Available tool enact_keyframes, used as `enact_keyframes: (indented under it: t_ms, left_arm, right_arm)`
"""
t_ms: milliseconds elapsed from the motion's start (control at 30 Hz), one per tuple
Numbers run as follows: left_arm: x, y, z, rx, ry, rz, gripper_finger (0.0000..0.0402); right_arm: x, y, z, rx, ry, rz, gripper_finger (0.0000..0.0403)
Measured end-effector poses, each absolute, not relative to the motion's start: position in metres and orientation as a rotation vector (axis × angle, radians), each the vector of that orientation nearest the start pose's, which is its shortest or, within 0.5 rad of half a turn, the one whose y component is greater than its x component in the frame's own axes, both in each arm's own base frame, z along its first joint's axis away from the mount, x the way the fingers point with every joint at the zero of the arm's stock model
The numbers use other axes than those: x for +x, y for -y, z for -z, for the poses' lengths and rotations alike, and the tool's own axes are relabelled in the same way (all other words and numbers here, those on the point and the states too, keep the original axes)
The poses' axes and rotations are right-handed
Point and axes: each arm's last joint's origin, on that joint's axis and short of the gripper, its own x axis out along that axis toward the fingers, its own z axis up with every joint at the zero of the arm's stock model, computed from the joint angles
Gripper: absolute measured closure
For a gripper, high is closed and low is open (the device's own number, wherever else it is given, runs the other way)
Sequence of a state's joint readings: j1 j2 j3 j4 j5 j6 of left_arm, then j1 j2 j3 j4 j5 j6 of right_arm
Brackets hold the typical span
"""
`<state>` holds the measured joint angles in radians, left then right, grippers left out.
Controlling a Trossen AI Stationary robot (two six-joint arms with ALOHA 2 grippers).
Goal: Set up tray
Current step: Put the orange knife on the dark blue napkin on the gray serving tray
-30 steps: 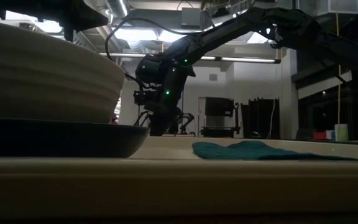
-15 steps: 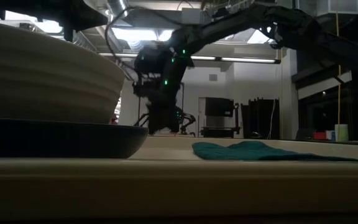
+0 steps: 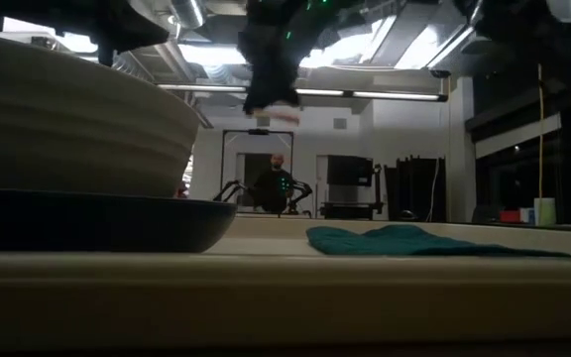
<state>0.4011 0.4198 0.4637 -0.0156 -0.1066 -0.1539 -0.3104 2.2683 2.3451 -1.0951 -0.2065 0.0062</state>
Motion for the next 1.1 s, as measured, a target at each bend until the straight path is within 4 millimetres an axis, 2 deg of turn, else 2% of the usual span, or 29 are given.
enact_keyframes:
  t_ms: [200, 367, 500, 767, 1100]
  left_arm:
    - [0.107, -0.049, -0.279, -0.171, 0.011, -0.517, 0.0368]
    - [0.107, -0.049, -0.275, -0.149, -0.031, -0.517, 0.0368]
    - [0.107, -0.049, -0.276, -0.127, -0.033, -0.515, 0.0368]
    - [0.107, -0.049, -0.275, -0.125, -0.036, -0.515, 0.0368]
    - [0.107, -0.049, -0.275, -0.125, -0.037, -0.515, 0.0368]
  right_arm:
    - [0.427, 0.126, -0.352, 0.343, -0.952, 0.186, 0.0369]
    - [0.406, 0.101, -0.382, 0.297, -0.950, 0.237, 0.0369]
    - [0.394, 0.079, -0.407, 0.303, -0.870, 0.219, 0.0369]
    - [0.371, 0.028, -0.434, 0.358, -0.839, 0.227, 0.0369]
    - [0.332, -0.017, -0.469, 0.364, -0.722, 0.302, 0.0369]
